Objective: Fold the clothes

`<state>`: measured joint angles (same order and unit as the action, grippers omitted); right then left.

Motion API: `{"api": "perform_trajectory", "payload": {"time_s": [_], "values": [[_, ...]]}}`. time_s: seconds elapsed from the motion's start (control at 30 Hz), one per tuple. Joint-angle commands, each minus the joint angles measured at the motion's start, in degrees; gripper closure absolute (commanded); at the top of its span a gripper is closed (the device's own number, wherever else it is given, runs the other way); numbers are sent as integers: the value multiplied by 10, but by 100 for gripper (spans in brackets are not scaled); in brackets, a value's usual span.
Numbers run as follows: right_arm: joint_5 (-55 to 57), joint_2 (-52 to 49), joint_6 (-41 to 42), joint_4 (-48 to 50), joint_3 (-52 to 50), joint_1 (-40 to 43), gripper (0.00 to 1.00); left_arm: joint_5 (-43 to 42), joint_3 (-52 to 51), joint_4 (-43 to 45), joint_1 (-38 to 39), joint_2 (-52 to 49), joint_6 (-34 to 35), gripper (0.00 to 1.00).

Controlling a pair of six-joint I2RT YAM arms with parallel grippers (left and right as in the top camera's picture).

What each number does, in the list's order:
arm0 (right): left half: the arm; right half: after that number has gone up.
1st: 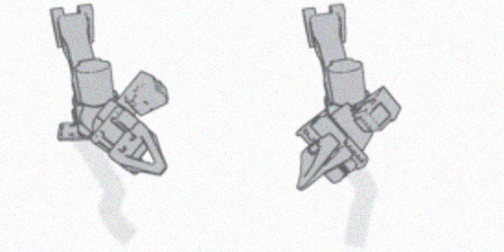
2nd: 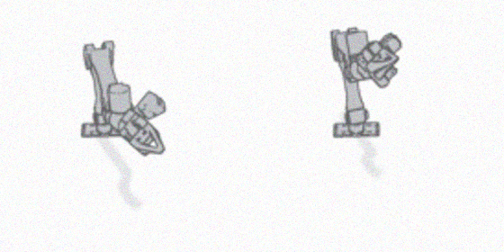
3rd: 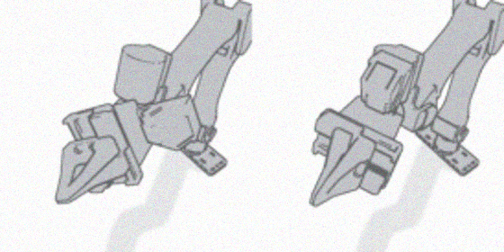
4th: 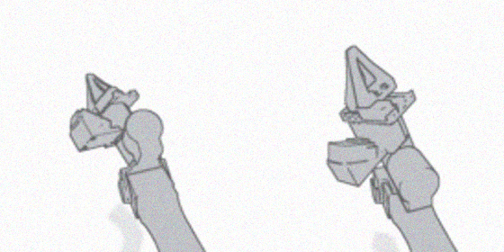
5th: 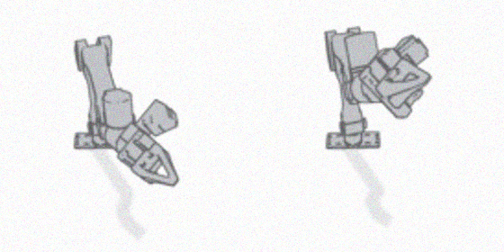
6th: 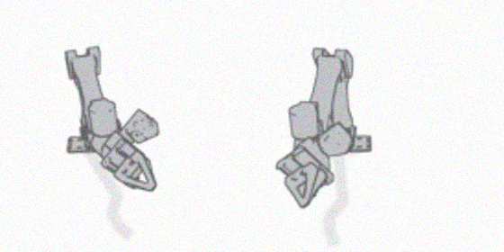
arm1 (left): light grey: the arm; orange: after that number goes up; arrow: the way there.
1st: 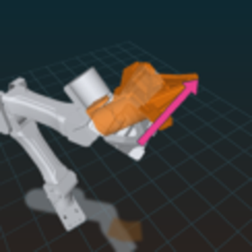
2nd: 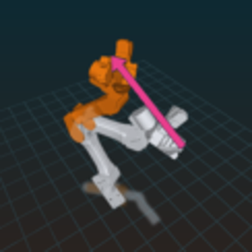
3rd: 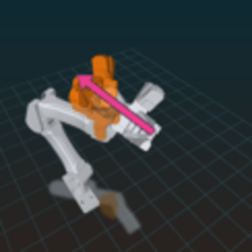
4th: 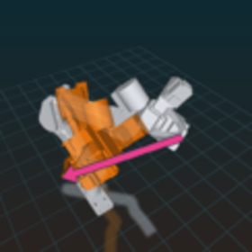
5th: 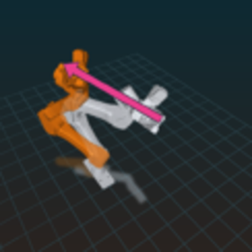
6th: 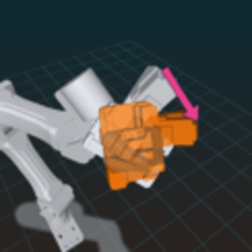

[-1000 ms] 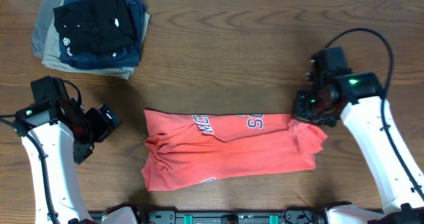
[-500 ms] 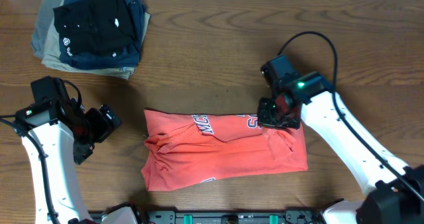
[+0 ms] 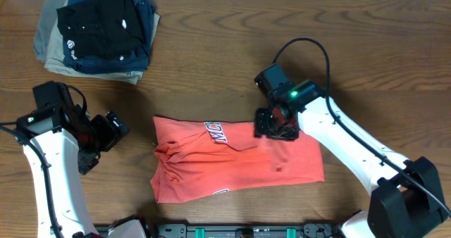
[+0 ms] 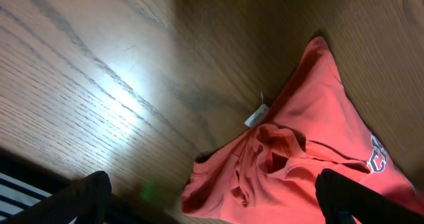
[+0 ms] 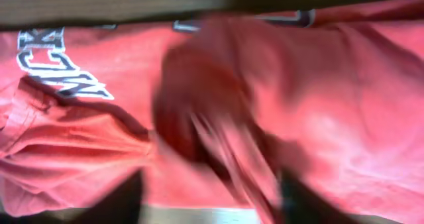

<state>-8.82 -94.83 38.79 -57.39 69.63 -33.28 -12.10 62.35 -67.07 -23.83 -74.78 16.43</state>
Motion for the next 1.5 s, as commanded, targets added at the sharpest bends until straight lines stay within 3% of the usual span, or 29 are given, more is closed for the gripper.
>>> {"api": "perform_trajectory", "payload": {"time_s": [0.0,0.23,0.5,0.57,0.67,0.77,1.07,1.47], "values": [[-5,-4,-3,-6,-1,-8,7,-3,-3,-2,2,2,-8,1],[-4,-3,-46,-52,9,28,5,-3,-3,-2,2,2,-8,1],[-4,-5,-83,-61,6,27,18,-3,-3,-2,2,2,-8,1],[-4,-9,-82,-52,2,13,23,-3,-3,-2,2,2,-8,1],[-4,-19,-81,-18,-9,-9,48,-3,-3,-2,2,2,-8,1],[-4,-33,-72,15,-19,-19,58,-3,-7,-2,2,2,-8,1],[-58,-110,-83,38,-21,-30,51,-3,-22,7,2,2,-8,1],[-80,-111,-104,61,-15,-48,46,-4,-22,12,2,2,-8,1]]}}
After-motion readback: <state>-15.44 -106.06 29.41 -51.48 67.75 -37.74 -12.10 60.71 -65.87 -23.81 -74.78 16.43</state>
